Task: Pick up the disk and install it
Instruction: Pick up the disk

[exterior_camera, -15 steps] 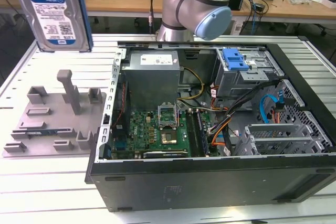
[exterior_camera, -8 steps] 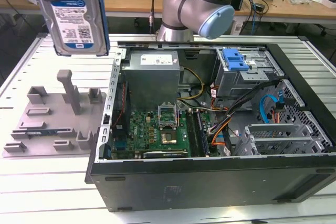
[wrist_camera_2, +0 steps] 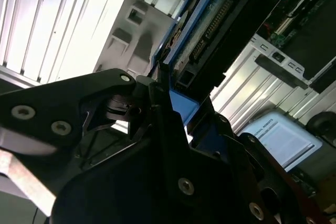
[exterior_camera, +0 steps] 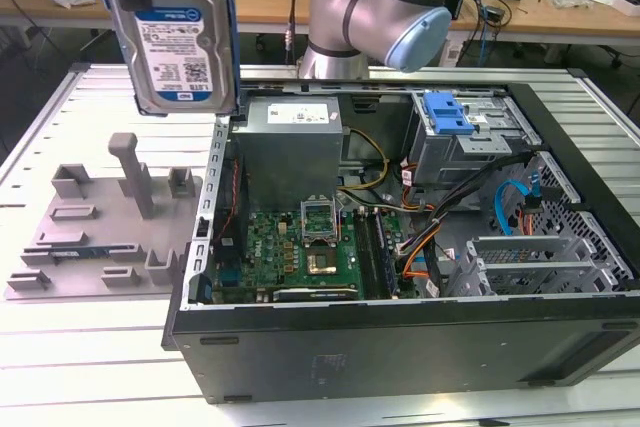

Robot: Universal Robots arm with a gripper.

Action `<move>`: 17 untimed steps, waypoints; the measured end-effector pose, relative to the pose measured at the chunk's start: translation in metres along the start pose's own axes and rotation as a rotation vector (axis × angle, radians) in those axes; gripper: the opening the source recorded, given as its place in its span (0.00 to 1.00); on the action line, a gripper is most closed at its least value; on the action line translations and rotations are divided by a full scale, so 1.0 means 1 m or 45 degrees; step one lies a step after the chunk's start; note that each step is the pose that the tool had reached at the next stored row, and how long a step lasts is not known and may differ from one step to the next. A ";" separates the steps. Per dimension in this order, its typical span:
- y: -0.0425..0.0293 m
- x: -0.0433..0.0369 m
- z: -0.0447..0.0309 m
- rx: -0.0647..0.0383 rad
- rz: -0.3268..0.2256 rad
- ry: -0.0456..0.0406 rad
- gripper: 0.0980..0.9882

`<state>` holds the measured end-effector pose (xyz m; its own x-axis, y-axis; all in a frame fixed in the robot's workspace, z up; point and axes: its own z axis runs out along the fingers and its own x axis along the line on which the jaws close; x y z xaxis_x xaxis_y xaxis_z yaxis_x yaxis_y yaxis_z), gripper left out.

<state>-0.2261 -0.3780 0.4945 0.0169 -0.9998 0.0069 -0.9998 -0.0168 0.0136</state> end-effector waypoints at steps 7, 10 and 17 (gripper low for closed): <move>-0.0324 0.0178 -0.0001 0.000 0.000 0.000 0.30; -0.0512 0.0284 -0.0002 0.000 0.000 0.000 0.30; -0.0815 0.0463 -0.0001 0.000 0.000 0.000 0.30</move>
<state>-0.1438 -0.4230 0.4939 0.0171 -0.9998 0.0070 -0.9998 -0.0170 0.0136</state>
